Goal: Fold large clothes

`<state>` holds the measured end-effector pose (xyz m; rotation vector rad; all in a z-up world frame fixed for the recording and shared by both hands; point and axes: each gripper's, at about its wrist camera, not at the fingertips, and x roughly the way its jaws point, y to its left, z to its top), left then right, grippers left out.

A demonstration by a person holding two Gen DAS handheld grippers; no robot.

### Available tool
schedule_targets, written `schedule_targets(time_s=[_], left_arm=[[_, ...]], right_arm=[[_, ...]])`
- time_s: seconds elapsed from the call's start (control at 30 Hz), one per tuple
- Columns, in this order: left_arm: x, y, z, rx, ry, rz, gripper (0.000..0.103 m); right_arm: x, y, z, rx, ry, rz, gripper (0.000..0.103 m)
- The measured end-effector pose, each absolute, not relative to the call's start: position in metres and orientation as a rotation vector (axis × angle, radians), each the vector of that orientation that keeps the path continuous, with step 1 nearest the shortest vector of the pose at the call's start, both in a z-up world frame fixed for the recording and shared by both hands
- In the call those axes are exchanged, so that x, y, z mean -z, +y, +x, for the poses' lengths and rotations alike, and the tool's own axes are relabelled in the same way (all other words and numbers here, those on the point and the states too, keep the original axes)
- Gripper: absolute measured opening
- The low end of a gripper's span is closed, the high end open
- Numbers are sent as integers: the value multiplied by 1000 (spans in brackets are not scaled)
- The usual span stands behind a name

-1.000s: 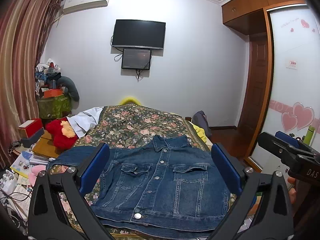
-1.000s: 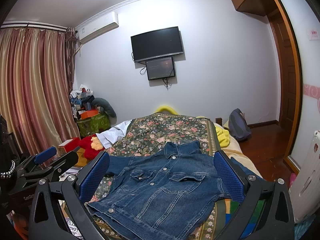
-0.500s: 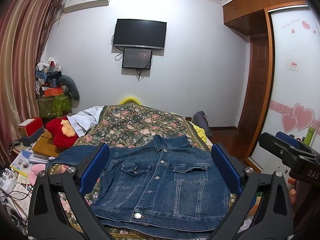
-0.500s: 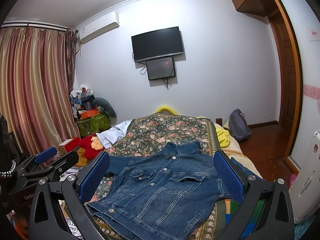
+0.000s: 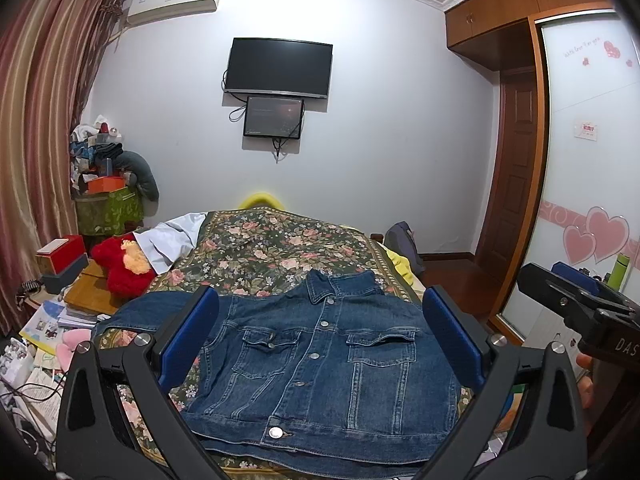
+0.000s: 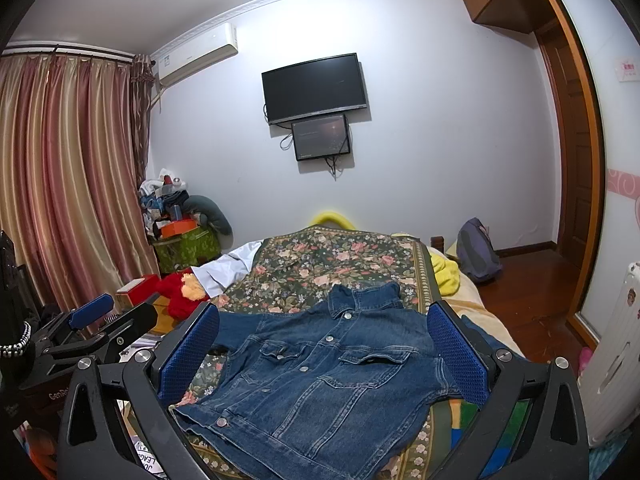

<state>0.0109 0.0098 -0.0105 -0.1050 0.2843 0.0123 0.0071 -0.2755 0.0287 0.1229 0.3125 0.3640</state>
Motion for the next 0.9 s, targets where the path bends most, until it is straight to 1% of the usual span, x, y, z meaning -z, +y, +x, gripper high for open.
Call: schedule_targets(time_s=[0.9], left_arm=[[10,3,15,-13,292,-94,103]], right_arm=[[-25,-273,17,-364,336,123,103]])
